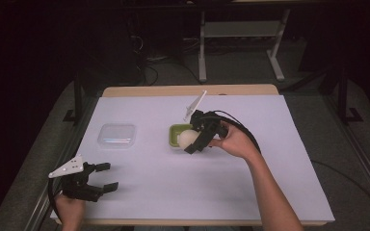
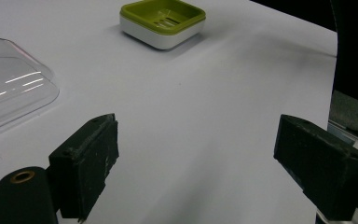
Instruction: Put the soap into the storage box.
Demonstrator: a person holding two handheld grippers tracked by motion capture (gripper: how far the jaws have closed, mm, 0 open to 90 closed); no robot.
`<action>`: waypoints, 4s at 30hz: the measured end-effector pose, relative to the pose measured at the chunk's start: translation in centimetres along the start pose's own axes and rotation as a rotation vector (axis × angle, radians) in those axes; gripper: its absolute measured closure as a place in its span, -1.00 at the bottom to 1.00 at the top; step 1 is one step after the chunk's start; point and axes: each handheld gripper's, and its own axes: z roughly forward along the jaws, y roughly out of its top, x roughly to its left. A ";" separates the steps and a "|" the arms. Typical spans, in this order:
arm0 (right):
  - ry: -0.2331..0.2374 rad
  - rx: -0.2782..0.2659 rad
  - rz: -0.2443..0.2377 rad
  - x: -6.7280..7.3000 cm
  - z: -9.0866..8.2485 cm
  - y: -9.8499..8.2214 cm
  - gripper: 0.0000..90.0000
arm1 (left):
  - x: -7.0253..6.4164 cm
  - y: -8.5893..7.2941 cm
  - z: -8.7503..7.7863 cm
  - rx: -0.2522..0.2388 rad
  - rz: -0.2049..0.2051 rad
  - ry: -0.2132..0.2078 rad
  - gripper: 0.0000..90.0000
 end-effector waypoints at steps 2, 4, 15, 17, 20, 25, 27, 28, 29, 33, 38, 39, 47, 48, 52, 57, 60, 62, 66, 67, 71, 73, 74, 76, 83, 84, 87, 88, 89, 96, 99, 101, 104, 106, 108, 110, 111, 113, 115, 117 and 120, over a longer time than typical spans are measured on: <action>0.003 0.005 -0.004 -0.2 0.1 0.3 -0.48 | 0.0 0.0 0.0 -0.002 0.000 0.000 -0.71; 0.002 -0.001 -0.005 -0.4 0.2 0.6 -0.48 | 0.0 0.0 0.0 -0.003 0.000 0.001 -0.71; -0.007 -0.008 0.009 -1.8 0.1 1.5 -0.48 | 0.1 -0.1 0.0 -0.009 -0.006 -0.003 -0.71; -0.014 -0.004 0.015 -2.2 0.0 1.5 -0.48 | 0.1 0.0 0.0 -0.007 -0.005 -0.004 -0.71; -0.021 0.004 0.016 -2.4 0.1 1.6 -0.48 | 0.1 0.0 0.0 0.001 0.005 -0.003 -0.71; -0.029 0.021 0.029 -2.9 0.7 1.5 -0.48 | 0.1 0.0 0.0 0.002 0.004 -0.002 -0.71; -0.035 0.027 0.042 -3.1 1.0 1.4 -0.48 | 0.1 0.0 0.0 0.003 0.005 -0.003 -0.71; -0.039 0.031 0.049 -3.3 1.2 1.4 -0.48 | 0.1 0.0 0.0 0.003 0.003 -0.004 -0.71; -0.039 0.031 0.049 -3.3 1.2 1.4 -0.48 | 0.1 0.0 0.0 0.004 0.004 -0.004 -0.71; -0.043 0.030 0.059 -3.7 1.7 1.4 -0.48 | 0.1 0.0 0.0 -0.001 0.004 -0.004 -0.71; -0.056 0.029 0.071 -4.1 2.2 1.4 -0.48 | 0.1 0.0 0.0 -0.003 0.005 -0.005 -0.71; -0.059 0.034 0.072 -4.2 2.3 1.4 -0.48 | 0.1 0.0 0.0 -0.003 0.005 -0.005 -0.71; -0.069 0.039 0.083 -4.6 2.6 1.4 -0.48 | 0.1 0.0 0.0 -0.001 0.006 -0.006 -0.71; -0.067 0.038 0.084 -4.6 2.6 1.4 -0.48 | 0.1 0.0 0.0 -0.002 0.004 -0.006 -0.71; -0.074 0.031 0.089 -4.8 2.7 1.3 -0.48 | 0.1 0.0 0.0 0.000 0.006 -0.006 -0.71; -0.076 0.034 0.094 -5.0 2.9 1.3 -0.48 | 0.1 -0.1 0.0 0.002 0.006 -0.006 -0.71; -0.079 0.033 0.100 -5.2 3.0 1.2 -0.48 | 0.1 -0.1 0.0 -0.002 0.004 -0.007 -0.71; -0.082 0.037 0.105 -5.4 3.0 1.1 -0.48 | 0.1 -0.1 0.0 -0.001 0.003 -0.007 -0.71; -0.082 0.038 0.116 -5.6 3.0 1.0 -0.48 | 0.1 0.0 0.0 -0.001 0.000 -0.007 -0.71; -0.088 0.038 0.117 -5.6 3.0 1.0 -0.48 | 0.1 0.0 0.0 0.001 0.001 -0.007 -0.71; -0.093 0.039 0.117 -5.8 3.2 0.9 -0.48 | 0.1 0.0 0.0 -0.003 -0.001 -0.007 -0.71; -0.090 0.042 0.124 -5.9 3.3 0.9 -0.48 | 0.1 0.0 0.0 -0.002 -0.002 -0.008 -0.71; -0.089 0.042 0.126 -6.0 3.4 0.9 -0.48 | 0.1 -0.1 0.0 -0.001 -0.001 -0.007 -0.71; -0.087 0.049 0.130 -6.1 3.6 0.8 -0.48 | 0.1 -0.1 0.0 -0.002 -0.002 -0.008 -0.71; -0.098 0.051 0.141 -6.2 4.0 0.9 -0.48 | 0.1 -0.1 0.0 0.000 -0.002 -0.008 -0.71; -0.095 0.049 0.140 -6.3 4.1 0.9 -0.48 | 0.1 -0.1 0.0 -0.002 -0.003 -0.009 -0.71; -0.097 0.057 0.144 -6.3 4.1 0.9 -0.48 | 0.1 -0.1 0.0 -0.001 -0.003 -0.009 -0.71; -0.099 0.059 0.145 -6.4 4.2 0.8 -0.48 | 0.1 -0.1 0.0 -0.001 -0.003 -0.009 -0.71; -0.098 0.063 0.150 -6.4 4.3 0.8 -0.48 | 0.1 -0.1 0.0 -0.002 -0.003 -0.009 -0.71; -0.100 0.070 0.164 -6.8 4.7 0.4 -0.48 | 0.1 -0.1 0.0 -0.003 -0.004 -0.009 -0.71; -0.099 0.076 0.169 -6.9 4.9 0.4 -0.48 | 0.1 -0.1 0.0 -0.001 -0.003 -0.008 -0.71; -0.100 0.074 0.175 -7.0 5.0 0.3 -0.48 | 0.1 -0.1 0.0 -0.001 -0.004 -0.009 -0.71; -0.101 0.076 0.176 -7.1 5.1 0.2 -0.48 | 0.1 -0.1 0.0 0.000 -0.002 -0.009 -0.71; -0.100 0.083 0.180 -7.1 5.2 0.2 -0.48 | 0.1 -0.1 0.0 -0.001 -0.003 -0.008 -0.71; -0.099 0.083 0.182 -7.1 5.3 0.1 -0.48 | 0.1 -0.1 0.0 0.000 -0.002 -0.009 -0.71; -0.099 0.084 0.185 -7.2 5.5 0.0 -0.48 | 0.1 -0.1 0.0 0.001 -0.001 -0.008 -0.71; -0.098 0.085 0.186 -7.2 5.6 0.0 -0.48 | 0.1 -0.1 0.0 0.001 -0.001 -0.008 -0.71; -0.098 0.090 0.186 -7.2 5.6 0.0 -0.48 | 0.1 -0.1 0.0 0.001 -0.002 -0.008 -0.71; -0.096 0.097 0.187 -7.2 5.8 0.0 -0.48 | 0.1 -0.1 0.0 0.000 -0.002 -0.009 -0.71; -0.097 0.098 0.186 -7.2 5.9 -0.1 -0.48 | 0.1 -0.1 0.0 0.003 -0.001 -0.008 -0.71; -0.097 0.097 0.190 -7.2 5.9 0.0 -0.48 | 0.1 -0.1 0.0 0.003 0.000 -0.008 -0.71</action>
